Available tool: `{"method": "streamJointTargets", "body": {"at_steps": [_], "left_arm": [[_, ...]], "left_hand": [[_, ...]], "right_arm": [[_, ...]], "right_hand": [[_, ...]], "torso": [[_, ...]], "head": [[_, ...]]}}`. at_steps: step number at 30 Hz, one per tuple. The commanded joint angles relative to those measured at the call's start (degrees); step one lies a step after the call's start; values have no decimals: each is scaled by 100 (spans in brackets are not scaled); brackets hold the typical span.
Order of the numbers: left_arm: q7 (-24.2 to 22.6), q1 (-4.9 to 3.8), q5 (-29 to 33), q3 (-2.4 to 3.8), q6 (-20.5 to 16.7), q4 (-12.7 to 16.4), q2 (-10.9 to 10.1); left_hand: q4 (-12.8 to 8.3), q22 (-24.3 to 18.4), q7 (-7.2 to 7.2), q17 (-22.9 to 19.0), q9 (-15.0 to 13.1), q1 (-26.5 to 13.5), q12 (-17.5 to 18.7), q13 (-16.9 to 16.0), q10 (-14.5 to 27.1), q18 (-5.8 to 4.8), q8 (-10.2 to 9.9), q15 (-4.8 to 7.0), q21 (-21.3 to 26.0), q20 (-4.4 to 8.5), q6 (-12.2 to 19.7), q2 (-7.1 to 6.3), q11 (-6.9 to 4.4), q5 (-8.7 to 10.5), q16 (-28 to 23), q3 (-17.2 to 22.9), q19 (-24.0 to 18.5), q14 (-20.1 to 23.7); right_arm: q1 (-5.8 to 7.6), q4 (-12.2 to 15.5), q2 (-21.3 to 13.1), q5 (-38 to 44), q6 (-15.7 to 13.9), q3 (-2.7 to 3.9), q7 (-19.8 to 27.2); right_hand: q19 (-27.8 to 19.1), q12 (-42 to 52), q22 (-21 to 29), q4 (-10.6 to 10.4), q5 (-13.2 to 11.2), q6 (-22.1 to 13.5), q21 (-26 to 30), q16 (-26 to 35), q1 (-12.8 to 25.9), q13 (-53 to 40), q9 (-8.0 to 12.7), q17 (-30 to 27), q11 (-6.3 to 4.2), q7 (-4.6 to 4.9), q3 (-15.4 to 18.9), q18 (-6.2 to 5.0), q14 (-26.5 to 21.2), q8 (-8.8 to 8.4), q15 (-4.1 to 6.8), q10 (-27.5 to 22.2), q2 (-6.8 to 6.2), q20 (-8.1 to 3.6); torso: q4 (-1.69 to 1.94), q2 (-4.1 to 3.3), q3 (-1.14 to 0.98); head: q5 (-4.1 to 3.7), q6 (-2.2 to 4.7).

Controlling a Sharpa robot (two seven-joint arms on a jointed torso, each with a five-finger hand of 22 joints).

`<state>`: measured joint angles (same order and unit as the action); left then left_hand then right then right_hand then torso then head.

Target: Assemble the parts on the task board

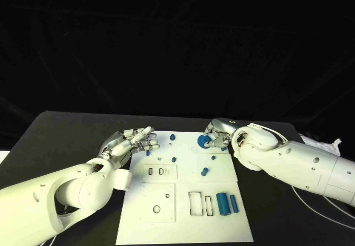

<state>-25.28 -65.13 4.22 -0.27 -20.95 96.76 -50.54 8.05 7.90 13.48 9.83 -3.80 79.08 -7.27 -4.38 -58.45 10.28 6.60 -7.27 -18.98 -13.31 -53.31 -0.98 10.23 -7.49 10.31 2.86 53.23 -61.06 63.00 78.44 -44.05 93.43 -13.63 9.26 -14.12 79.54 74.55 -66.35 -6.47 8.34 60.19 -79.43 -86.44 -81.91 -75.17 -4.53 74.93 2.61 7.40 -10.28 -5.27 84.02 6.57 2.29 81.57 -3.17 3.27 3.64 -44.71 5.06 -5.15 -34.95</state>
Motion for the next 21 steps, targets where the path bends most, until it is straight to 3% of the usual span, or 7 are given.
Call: {"method": "streamJointTargets", "body": {"at_steps": [1, 5, 11, 17, 21], "left_arm": [[-30, -5, 9, 5, 117, 3, 13], [-31, -5, 9, 5, 119, -3, 19], [-31, -4, 9, 4, 121, -8, 28], [-28, -4, 9, 4, 124, -4, 40], [-27, -4, 9, 4, 126, -6, 48]], "left_hand": [[-46, -6, 30, 8, 4, 23, 31, 6, 6, 8, -33, -31, 40, -28, 8, 18, 20, 21, -25, 4, 17, -2], [-50, -6, 30, 9, 4, 26, 32, 6, 5, 9, -34, -31, 41, -28, 8, 20, 20, 20, -27, 4, 17, -3], [-50, -6, 30, 9, 4, 26, 32, 6, 5, 9, -34, -31, 41, -28, 8, 20, 20, 20, -27, 4, 17, -3], [-50, -6, 30, 9, 4, 26, 32, 6, 5, 9, -34, -31, 41, -28, 8, 20, 20, 20, -27, 4, 17, -3], [-50, -6, 30, 9, 4, 26, 32, 6, 5, 9, -34, -31, 41, -28, 8, 20, 20, 20, -27, 4, 17, -3]], "right_arm": [[-33, 170, 9, 337, -432, -15, -58], [-39, 428, 49, 442, -680, -15, -144], [-39, 599, 240, 580, -740, -17, -279], [-37, 508, 548, 674, -701, -37, -373], [-36, 365, 750, 702, -621, -90, -411]], "right_hand": [[49, 39, -38, -1, 89, 292, -43, -23, -60, -125, -117, 755, -154, -142, -63, 78, 463, 103, 62, 157, 171, 1], [60, 38, -66, -11, 142, 305, -58, -25, 11, -136, -126, 758, -160, -147, -100, 84, 463, 92, 69, 162, 152, -9], [64, 23, -78, -36, 153, 296, -65, -23, 99, -137, -129, 753, -158, -144, -131, 86, 461, 68, 70, 161, 131, -14], [64, 13, -83, -51, 151, 280, -68, -19, 149, -137, -129, 745, -154, -138, -150, 87, 459, 47, 68, 159, 119, -14], [62, 8, -81, -53, 152, 276, -67, -17, 158, -135, -129, 739, -153, -137, -155, 87, 458, 42, 68, 157, 118, -14]], "torso": [[0, 2, -3], [11, 1, 0], [11, 0, 5], [18, 0, 8], [20, 0, 6]], "head": [[1, 14], [-2, 21], [17, 28], [19, 28], [28, 22]]}}
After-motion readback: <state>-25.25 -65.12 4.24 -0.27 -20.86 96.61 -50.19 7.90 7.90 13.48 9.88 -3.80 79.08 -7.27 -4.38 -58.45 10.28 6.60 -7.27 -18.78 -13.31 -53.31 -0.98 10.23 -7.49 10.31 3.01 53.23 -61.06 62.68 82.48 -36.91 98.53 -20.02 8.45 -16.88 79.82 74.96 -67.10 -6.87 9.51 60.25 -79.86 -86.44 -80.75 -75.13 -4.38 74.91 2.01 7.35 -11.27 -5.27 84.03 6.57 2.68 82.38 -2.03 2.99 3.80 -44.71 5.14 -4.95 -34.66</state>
